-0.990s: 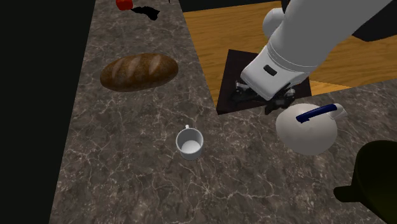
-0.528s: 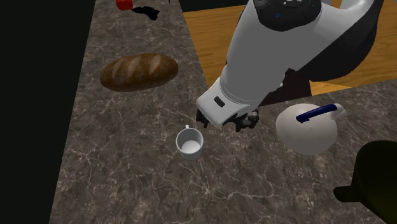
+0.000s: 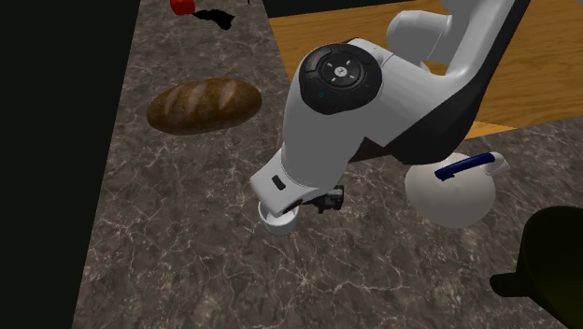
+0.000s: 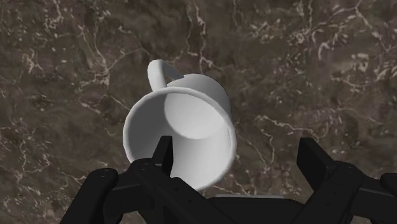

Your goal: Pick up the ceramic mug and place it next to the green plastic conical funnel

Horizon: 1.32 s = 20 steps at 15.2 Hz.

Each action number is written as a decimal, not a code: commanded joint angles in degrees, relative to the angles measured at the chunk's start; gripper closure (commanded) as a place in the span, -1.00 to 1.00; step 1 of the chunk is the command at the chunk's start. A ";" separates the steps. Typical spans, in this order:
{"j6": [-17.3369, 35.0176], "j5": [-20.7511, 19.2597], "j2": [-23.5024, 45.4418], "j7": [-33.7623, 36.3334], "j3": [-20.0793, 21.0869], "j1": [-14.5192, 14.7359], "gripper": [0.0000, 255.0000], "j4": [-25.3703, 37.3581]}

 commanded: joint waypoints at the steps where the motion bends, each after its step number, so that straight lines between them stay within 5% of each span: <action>1: 1.41 0.23 0.85 -0.20 -0.04 -0.14 -1.00 -0.54; 12: 3.23 0.49 1.84 -0.38 -0.04 -0.29 -1.00 -1.38; 13: 3.23 0.49 1.84 -0.38 -0.04 -0.29 1.00 -1.38; 20: 3.23 0.49 1.84 -0.38 -0.04 -0.29 1.00 -1.39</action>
